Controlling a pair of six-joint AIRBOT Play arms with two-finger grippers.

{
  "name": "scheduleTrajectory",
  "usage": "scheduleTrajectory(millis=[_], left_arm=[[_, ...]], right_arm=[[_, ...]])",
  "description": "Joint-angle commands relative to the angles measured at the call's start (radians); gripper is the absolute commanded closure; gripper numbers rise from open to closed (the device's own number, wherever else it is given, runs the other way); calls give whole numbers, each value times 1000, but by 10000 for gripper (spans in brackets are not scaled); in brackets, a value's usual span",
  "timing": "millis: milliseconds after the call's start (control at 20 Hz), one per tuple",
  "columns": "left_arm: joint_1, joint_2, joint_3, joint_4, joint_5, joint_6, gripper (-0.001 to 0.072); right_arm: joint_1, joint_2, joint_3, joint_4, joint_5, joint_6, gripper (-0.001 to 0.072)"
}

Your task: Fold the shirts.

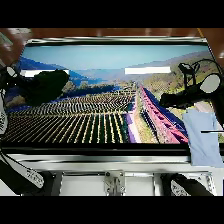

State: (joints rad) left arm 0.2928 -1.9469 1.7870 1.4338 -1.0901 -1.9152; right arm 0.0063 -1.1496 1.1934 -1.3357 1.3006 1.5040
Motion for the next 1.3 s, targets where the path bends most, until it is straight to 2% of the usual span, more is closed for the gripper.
scheduleTrajectory(millis=[0,50,100,150,200,250,300,450,550,750,850,1050,1150,1250], left_arm=[[0,-66,3,-43,48,21,5],[0,-73,3,-43,47,20,7],[1,-79,3,-43,48,17,61],[1,-81,3,-43,48,17,281],[0,-80,4,-44,48,18,544],[-1,-75,8,-48,48,18,622],[-3,-67,22,-48,42,26,669],[-37,1,76,-45,45,92,671],[-90,92,111,-46,44,203,671],[-256,373,122,-48,26,355,671],[-369,512,122,-50,-5,398,671],[-612,679,122,-51,-121,365,671],[-749,692,117,-51,-172,328,671],[-877,682,63,-51,-161,292,670]], right_arm=[[1,0,1,3,5,0,141],[1,0,1,3,6,0,141],[1,0,1,3,6,0,140],[1,0,1,3,8,5,140],[1,0,1,3,10,6,141],[1,0,1,3,10,7,141],[1,0,1,4,10,7,141],[1,0,1,5,9,8,141],[1,0,1,19,10,7,141],[1,3,2,27,16,2,141],[1,24,2,25,44,2,140],[1,147,4,-19,96,2,140],[1,223,4,-74,133,3,139],[1,282,4,-132,196,3,139]])
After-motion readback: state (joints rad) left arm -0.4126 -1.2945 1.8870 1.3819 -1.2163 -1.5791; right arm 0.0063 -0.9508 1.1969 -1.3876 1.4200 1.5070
